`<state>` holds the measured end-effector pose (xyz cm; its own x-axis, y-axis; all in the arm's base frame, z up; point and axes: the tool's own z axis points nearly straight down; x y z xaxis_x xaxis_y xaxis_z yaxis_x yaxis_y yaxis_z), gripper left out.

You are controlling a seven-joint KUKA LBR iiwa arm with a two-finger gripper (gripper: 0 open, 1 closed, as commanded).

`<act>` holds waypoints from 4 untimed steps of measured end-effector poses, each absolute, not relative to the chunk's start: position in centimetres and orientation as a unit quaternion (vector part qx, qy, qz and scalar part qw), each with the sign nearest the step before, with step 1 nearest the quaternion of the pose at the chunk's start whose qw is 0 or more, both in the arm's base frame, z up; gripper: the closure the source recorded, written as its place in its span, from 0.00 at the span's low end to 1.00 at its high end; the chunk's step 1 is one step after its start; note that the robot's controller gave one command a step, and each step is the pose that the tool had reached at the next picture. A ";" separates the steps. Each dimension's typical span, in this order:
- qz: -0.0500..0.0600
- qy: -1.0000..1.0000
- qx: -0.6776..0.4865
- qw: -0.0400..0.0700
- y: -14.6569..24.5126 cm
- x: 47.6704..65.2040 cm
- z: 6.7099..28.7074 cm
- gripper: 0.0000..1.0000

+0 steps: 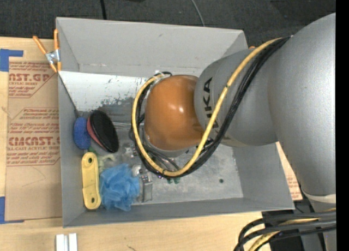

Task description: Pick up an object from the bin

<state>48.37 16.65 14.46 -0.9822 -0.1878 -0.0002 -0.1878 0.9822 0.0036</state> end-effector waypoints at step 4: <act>0.002 -0.933 0.359 -0.004 20.4 48.4 7.1 1.00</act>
Offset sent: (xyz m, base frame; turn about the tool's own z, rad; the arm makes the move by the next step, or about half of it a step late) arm 0.0023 0.0233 -0.0746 -0.4569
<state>48.41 20.35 7.10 -0.7426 -0.6698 -0.0056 -0.6697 0.7426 -0.0054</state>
